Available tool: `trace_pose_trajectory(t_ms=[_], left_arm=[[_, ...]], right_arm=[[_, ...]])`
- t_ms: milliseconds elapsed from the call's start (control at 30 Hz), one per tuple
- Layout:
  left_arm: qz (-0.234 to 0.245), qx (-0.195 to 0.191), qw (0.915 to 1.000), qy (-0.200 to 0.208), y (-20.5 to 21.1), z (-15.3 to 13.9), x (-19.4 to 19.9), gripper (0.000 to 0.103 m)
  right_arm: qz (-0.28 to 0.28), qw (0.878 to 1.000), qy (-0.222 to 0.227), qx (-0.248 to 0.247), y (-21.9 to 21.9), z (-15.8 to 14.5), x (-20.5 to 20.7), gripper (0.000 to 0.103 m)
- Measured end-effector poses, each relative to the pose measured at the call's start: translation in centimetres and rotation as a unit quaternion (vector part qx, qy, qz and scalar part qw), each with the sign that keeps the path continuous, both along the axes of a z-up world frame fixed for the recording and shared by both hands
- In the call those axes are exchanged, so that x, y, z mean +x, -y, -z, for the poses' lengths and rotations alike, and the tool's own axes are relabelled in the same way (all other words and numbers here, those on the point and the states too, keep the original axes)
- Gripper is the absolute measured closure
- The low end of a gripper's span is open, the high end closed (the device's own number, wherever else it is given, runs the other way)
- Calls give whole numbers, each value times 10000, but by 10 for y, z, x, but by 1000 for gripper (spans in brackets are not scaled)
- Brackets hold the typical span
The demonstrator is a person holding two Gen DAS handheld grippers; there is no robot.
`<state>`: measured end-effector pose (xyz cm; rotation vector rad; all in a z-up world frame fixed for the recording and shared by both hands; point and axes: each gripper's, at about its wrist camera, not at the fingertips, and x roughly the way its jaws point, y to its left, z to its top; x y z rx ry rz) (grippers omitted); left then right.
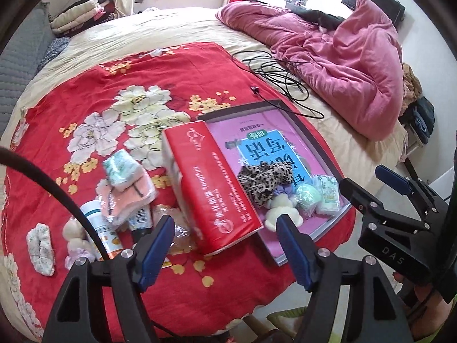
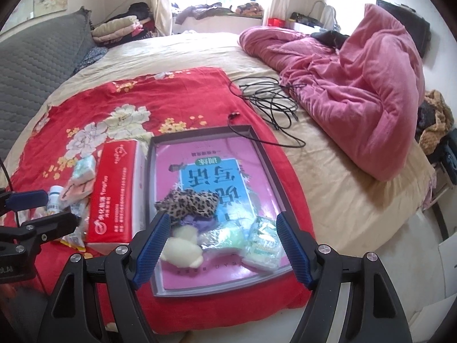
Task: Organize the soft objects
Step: 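Withdraw both tools from the tray toward the remaining items on the quilt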
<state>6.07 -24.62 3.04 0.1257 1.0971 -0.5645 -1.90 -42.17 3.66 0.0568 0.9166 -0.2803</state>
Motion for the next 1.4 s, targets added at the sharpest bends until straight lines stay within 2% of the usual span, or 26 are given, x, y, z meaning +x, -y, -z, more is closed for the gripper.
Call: trace_pose_trajectory(t_ms=[400,767,1067,1400], left_arm=[[-427,-181,9989,69,-63,-16,-1,30],[-1039,-201,9942,178,-147,-28,9,30],[-1520,-193,9880,218,-210,-30,7,30],[-1816,-187,9831,100,-254,-15,-1,30]], right_arm=[[-329,9992,227,-44,-44,-28,5,25],[-775,9960,429,-86,-101,-53,15,25],[-1112,9927,442,-126,-138,-58,18,25],[-1541,9872,383,-157,-177,-55,26,25]])
